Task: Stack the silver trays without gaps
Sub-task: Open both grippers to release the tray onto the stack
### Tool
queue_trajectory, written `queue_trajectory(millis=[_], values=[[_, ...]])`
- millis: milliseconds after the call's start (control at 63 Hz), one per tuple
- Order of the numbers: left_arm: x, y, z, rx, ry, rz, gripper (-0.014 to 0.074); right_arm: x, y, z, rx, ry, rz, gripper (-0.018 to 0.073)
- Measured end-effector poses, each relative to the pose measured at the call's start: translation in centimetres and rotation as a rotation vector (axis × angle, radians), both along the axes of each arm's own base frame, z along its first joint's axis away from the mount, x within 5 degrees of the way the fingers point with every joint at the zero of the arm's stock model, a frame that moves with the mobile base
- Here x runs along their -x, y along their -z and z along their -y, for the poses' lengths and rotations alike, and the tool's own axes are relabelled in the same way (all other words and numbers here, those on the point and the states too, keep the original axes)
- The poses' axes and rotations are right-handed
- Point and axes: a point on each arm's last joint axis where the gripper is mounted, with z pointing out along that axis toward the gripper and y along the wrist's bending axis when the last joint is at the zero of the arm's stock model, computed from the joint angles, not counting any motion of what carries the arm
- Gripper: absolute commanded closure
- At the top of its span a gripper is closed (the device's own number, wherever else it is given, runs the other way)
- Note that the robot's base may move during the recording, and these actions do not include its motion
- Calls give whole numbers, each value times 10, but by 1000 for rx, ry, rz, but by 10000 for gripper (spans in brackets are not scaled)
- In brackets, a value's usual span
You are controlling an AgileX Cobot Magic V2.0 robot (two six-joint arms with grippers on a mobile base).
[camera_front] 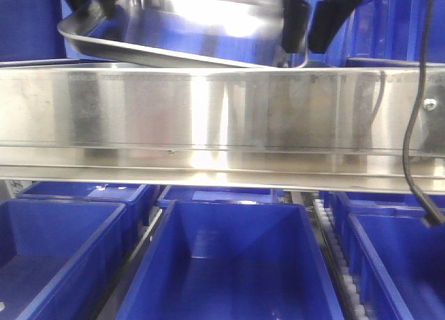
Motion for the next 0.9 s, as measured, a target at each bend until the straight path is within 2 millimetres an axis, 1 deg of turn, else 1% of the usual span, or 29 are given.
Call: queue_trajectory(millis=[32,63,111,174,286,365,444,555,587,619,650,666,682,698,761,809,841,857,872,904], values=[[0,0,0,0,0,0,135,0,-2,0,-4,-2,5,-85],[0,0,1,0,1,0,99,0,-3,0,-4,-3,8,-77],[0,0,0,-1,1,1,74,-1,-6,-1,-8,-6,17,-66],[0,-1,-1,-11,-1,8,67,-1,-10,-1,-14,-6,27,-63],[0,-7,-1,-12,4,33,68,2,-18,1,-26,-6,49,-61],[5,-19,-2,-2,19,64,78,8,-30,4,-41,-6,76,-21],[16,-35,-4,7,39,106,124,18,-46,10,-61,-10,117,84],[44,-70,-9,35,71,197,258,38,-74,21,-93,-18,184,307],[56,-82,-12,46,81,231,301,45,-81,25,-103,-20,203,363],[69,-93,-15,55,93,261,359,54,-89,30,-109,-28,228,427],[77,-98,-18,59,98,275,407,59,-93,34,-109,-34,240,474],[85,-104,-20,67,105,289,431,65,-97,37,-106,-38,255,485],[90,-107,-23,69,108,299,466,69,-99,40,-108,-41,263,517],[96,-109,-24,74,112,306,489,75,-103,43,-113,-45,277,515],[123,-121,-36,92,131,342,588,94,-111,54,-117,-64,311,508],[138,-122,-42,97,147,348,652,107,-111,61,-114,-78,328,508],[148,-123,-45,104,159,356,643,118,-114,67,-120,-85,349,508],[156,-126,-49,116,167,374,638,122,-114,70,-122,-86,356,508],[160,-123,-50,116,174,373,635,129,-114,73,-123,-92,366,508],[172,-125,-55,133,190,396,636,137,-113,78,-127,-98,384,508]])
